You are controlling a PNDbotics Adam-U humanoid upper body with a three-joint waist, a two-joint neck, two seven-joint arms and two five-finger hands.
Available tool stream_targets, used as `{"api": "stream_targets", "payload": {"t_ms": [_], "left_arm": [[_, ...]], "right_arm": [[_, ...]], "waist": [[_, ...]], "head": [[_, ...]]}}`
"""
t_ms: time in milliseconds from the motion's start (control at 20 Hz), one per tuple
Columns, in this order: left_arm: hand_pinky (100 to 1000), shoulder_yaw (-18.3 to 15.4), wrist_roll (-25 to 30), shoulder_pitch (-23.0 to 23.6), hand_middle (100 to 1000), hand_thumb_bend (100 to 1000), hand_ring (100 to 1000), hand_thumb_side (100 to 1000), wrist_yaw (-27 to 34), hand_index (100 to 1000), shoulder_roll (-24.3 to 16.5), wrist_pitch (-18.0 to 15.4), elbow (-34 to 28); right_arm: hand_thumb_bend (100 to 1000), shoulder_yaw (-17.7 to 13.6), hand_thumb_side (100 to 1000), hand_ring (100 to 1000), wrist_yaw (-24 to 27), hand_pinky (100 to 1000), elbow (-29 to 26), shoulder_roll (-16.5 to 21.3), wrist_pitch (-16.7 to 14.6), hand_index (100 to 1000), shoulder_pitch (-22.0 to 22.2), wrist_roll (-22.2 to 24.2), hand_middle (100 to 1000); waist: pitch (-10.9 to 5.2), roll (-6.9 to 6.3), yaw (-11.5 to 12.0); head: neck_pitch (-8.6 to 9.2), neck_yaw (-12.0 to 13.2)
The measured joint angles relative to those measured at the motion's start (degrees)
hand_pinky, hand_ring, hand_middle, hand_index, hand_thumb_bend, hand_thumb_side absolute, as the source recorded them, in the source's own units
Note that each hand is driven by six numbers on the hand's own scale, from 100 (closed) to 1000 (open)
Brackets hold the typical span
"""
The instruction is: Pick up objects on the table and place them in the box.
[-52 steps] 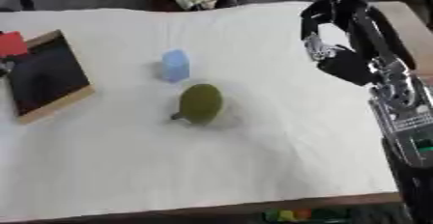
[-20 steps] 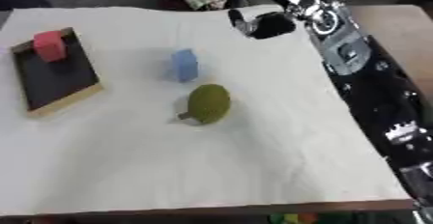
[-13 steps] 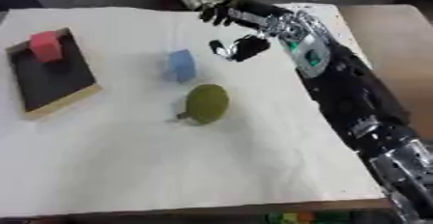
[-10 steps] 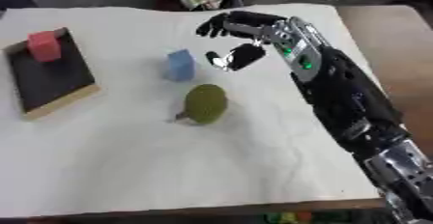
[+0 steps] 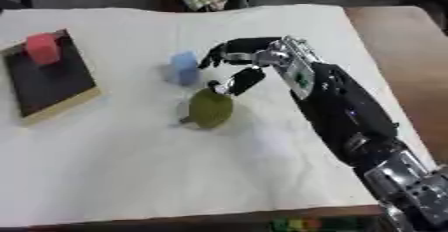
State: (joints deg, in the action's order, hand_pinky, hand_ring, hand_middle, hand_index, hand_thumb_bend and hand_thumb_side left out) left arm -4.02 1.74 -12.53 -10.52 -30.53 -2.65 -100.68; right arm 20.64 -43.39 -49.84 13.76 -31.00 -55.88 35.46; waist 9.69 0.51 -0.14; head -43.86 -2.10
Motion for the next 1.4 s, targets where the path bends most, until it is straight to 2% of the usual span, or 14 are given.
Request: {"api": "stream_targets", "payload": {"t_ms": [250, 700, 850, 900, 1000, 1050, 1200, 1300, 1400], "left_arm": [[602, 0.00, 0.47, 0.34, 712, 100, 705, 628, -0.01, 849, 0.40, 0.00, 0.21], [602, 0.00, 0.99, 0.73, 712, 100, 704, 636, -0.10, 850, 0.40, -0.01, 0.37], [602, 0.00, 1.06, 0.76, 712, 100, 704, 636, -0.13, 850, 0.40, -0.05, 0.37], [602, 0.00, 1.06, 0.76, 712, 100, 703, 636, -0.13, 850, 0.40, -0.05, 0.37], [603, 0.00, 1.08, 0.76, 712, 100, 704, 637, -0.15, 850, 0.40, -0.04, 0.37], [603, 0.00, 1.10, 0.77, 712, 100, 704, 637, -0.18, 850, 0.40, -0.03, 0.37], [602, 0.00, 1.14, 0.80, 712, 100, 704, 638, -0.32, 850, 0.41, -0.01, 0.37], [603, 0.00, 1.16, 0.85, 713, 100, 704, 638, -0.36, 850, 0.41, -0.01, 0.37], [603, 0.00, 1.18, 0.85, 713, 100, 704, 638, -0.41, 850, 0.41, -0.01, 0.37]], "right_arm": [[100, 1.40, 755, 867, 0.81, 851, -2.12, 0.89, 0.36, 917, 0.18, 0.36, 869], [100, 5.77, 887, 866, 8.91, 847, -8.83, 5.05, 3.90, 909, 1.09, 3.90, 862], [100, 6.54, 860, 866, 10.28, 847, -9.28, 5.12, 4.97, 918, 2.00, 4.97, 864], [100, 6.59, 823, 866, 10.31, 848, -9.29, 5.12, 5.16, 929, 2.21, 5.16, 865], [100, 6.55, 684, 869, 9.82, 850, -9.17, 5.09, 5.29, 945, 2.62, 5.29, 872], [100, 6.49, 575, 870, 9.10, 852, -9.04, 5.05, 5.20, 950, 2.77, 5.20, 876], [100, 6.12, 350, 873, 5.62, 856, -8.24, 4.55, 4.21, 943, 3.04, 4.21, 884], [100, 5.81, 347, 872, 2.85, 855, -7.60, 4.24, 3.21, 914, 3.06, 3.21, 882], [100, 5.46, 345, 867, 0.45, 851, -6.90, 3.97, 2.14, 838, 3.21, 2.14, 874]], "waist": [[0.00, 0.20, -0.15], [0.00, 0.77, -0.52], [0.00, 0.77, -0.51], [0.00, 0.74, -0.50], [0.00, 0.68, -0.48], [0.00, 0.66, -0.46], [0.00, 0.62, -0.44], [0.00, 0.61, -0.41], [0.00, 0.57, -0.40]], "head": [[0.00, 0.04], [0.00, 0.30], [0.00, 0.29], [0.00, 0.29], [0.00, 0.27], [0.00, 0.26], [0.00, 0.26], [0.00, 0.25], [0.00, 0.25]]}}
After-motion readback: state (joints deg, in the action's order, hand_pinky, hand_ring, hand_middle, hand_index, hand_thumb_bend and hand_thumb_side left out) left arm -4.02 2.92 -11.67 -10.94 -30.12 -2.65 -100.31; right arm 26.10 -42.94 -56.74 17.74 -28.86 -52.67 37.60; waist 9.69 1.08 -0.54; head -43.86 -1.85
